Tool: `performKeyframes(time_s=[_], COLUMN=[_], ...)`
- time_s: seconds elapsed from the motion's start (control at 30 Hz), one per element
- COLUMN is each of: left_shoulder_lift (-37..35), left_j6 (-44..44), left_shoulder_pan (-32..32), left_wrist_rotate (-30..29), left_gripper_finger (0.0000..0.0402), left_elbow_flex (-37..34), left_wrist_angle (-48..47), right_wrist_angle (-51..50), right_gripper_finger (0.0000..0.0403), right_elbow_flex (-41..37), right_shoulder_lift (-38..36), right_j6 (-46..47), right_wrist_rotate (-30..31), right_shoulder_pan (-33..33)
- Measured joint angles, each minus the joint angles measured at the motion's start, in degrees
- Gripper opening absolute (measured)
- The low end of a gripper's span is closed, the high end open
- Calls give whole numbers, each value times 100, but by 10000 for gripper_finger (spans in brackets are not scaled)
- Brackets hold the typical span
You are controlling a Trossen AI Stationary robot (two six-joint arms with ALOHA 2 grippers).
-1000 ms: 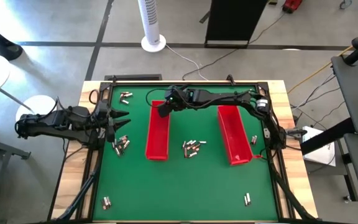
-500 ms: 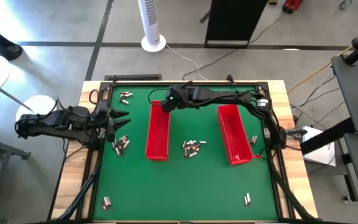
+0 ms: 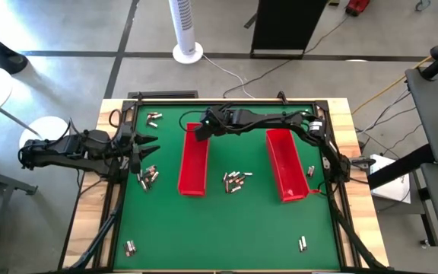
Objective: Sort batteries
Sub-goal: Adjust the left red bin, then adjust the right red bin
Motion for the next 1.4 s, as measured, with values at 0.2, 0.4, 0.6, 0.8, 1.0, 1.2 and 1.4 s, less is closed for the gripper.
performKeyframes(time_s=[0.2,0.4,0.6,0.8,1.0,1.2,1.4], left_shoulder_lift=[0,0,2,2,4,28,111], left_j6=[33,33,33,33,22,9,179], left_shoulder_pan=[2,2,2,2,0,4,0], left_wrist_rotate=[-28,-27,-28,-33,-44,-194,833], left_gripper_finger=[155,155,155,155,155,155,155], left_elbow_flex=[0,0,0,0,0,0,4], left_wrist_angle=[0,0,0,2,2,52,2099], right_wrist_angle=[117,295,299,224,-288,-2247,-4631], right_gripper_finger=[183,183,183,183,183,183,183], right_elbow_flex=[0,0,0,2,10,11,0], right_shoulder_lift=[0,2,2,-30,-530,-1358,-2108], right_j6=[-73,-124,-198,-173,-60,-61,292], right_wrist_rotate=[-32,-80,-91,-69,-73,10,129], right_shoulder_pan=[2,2,2,2,-15,1,443])
